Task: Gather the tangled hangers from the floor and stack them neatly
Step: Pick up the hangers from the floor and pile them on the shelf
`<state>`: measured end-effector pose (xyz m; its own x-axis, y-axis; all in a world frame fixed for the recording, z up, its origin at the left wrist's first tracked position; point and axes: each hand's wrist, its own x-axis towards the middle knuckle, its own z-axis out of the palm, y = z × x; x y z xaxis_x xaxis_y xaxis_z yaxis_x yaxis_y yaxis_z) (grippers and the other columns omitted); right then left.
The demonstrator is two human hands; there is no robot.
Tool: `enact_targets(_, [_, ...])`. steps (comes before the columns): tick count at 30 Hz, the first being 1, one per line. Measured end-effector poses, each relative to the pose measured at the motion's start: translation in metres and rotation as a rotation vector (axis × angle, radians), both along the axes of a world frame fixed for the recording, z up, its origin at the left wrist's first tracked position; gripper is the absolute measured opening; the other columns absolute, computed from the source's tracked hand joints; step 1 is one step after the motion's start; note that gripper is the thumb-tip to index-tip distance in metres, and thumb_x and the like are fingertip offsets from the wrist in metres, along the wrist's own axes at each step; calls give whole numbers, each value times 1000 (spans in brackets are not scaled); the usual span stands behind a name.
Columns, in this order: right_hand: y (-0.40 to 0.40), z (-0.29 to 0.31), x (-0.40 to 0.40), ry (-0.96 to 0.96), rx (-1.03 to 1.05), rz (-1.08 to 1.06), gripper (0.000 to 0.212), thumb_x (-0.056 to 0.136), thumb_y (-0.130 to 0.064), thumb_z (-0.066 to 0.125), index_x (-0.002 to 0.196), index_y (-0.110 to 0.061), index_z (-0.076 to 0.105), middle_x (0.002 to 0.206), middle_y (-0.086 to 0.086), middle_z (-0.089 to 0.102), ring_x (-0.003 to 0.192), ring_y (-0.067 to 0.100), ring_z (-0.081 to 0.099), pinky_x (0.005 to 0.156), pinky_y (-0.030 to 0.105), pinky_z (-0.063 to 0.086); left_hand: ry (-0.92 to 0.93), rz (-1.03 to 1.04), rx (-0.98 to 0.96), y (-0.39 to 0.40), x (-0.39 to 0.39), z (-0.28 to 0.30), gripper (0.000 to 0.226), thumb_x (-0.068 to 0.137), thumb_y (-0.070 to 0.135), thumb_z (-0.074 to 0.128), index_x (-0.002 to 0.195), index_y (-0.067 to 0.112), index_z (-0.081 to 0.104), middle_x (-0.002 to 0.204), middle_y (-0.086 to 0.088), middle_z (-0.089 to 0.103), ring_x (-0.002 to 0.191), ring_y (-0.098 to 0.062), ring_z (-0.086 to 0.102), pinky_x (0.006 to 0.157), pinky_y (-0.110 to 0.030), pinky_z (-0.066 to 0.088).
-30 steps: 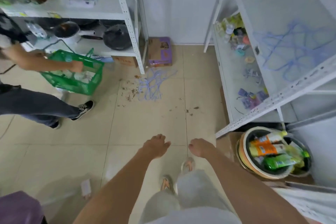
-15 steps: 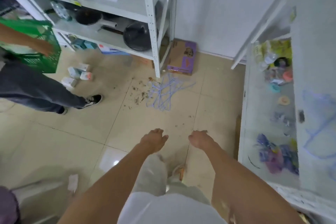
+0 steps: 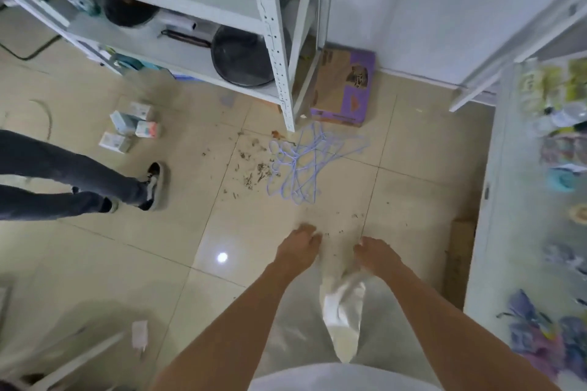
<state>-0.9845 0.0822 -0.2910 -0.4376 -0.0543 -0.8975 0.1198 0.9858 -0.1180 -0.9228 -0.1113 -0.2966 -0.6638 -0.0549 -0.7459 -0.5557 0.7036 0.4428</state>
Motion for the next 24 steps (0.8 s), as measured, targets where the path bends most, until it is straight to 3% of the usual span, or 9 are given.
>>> enact_targets(3, [-31, -49, -40, 3, -62, 46, 38, 104, -28, 40, 131, -12, 62, 139, 15, 62, 130, 32, 58, 103, 39, 43, -48, 84, -25, -13, -30, -55, 45, 108, 38, 38, 144, 17, 54, 148, -7, 56, 135, -28, 52, 109, -39, 43])
enact_targets(6, [-66, -137, -80, -32, -169, 159, 40, 106, -29, 41, 140, -14, 58, 144, 13, 62, 134, 27, 57, 108, 34, 44, -74, 156, -66, -35, -65, -148, 44, 106, 38, 40, 145, 20, 52, 147, -6, 57, 135, -26, 52, 110, -40, 43])
enact_targets(15, [-156, -461, -177, 39, -210, 47, 36, 102, -27, 41, 128, -12, 61, 129, 20, 67, 119, 35, 64, 97, 38, 52, -51, 277, -189, -122, -149, -470, 49, 105, 32, 46, 151, 15, 44, 152, -10, 50, 137, -31, 51, 109, -47, 45])
enact_targets(19, [-202, -576, -209, 230, -249, 8, 34, 101, -35, 45, 125, -16, 61, 122, 13, 72, 116, 34, 66, 94, 40, 54, 35, 403, -241, -155, -176, -589, 46, 104, 28, 48, 148, 16, 49, 150, -9, 54, 135, -30, 54, 107, -43, 47])
enact_targets(22, [-242, -639, -219, 343, -293, 3, 45, 95, -53, 54, 116, -14, 65, 118, 14, 73, 114, 35, 68, 92, 42, 54, 124, 461, -261, -159, -191, -654, 36, 100, 26, 50, 131, 10, 60, 133, -14, 64, 122, -34, 62, 95, -42, 51])
enact_targets(24, [-261, -665, -222, 431, -315, -45, 46, 92, -53, 59, 112, -12, 69, 114, 16, 73, 111, 36, 69, 88, 42, 54, 210, 552, -251, -149, -202, -675, 32, 101, 35, 48, 120, 14, 63, 116, -16, 72, 110, -36, 68, 86, -43, 54])
